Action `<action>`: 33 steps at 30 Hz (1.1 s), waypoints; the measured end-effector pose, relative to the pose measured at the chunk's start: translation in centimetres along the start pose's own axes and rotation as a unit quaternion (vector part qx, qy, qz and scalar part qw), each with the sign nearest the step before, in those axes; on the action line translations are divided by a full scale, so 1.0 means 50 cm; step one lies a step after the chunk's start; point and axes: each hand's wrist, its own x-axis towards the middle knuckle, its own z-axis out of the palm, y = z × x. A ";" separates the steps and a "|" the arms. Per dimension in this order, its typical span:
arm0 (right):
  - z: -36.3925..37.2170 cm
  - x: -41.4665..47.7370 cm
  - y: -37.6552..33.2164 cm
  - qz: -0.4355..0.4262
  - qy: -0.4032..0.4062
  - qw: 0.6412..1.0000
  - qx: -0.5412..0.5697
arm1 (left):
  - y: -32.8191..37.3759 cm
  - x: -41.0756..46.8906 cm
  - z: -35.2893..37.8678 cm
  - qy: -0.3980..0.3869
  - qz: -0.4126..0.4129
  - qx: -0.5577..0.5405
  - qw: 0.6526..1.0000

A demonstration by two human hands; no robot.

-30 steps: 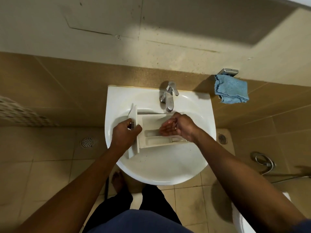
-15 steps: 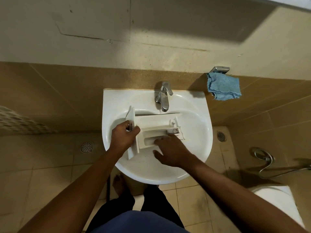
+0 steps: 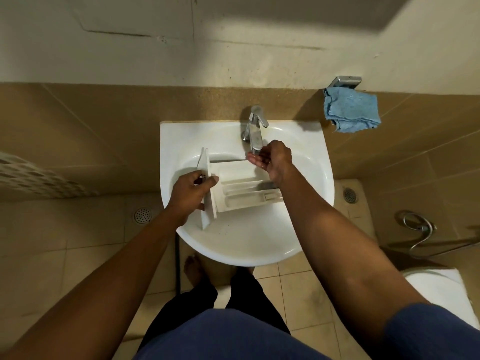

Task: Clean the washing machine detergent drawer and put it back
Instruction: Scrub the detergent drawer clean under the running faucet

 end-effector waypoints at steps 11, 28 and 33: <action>0.004 -0.028 -0.008 0.072 -0.084 0.991 -0.076 | -0.007 0.008 0.010 0.028 -0.004 0.023 0.999; -0.167 -0.197 0.186 -0.464 -0.228 0.579 -0.631 | 0.011 -0.010 0.016 0.039 -0.001 0.025 0.999; -0.163 -0.155 0.143 -0.485 -0.111 0.581 -0.644 | 0.015 -0.014 0.026 0.048 0.007 0.044 0.998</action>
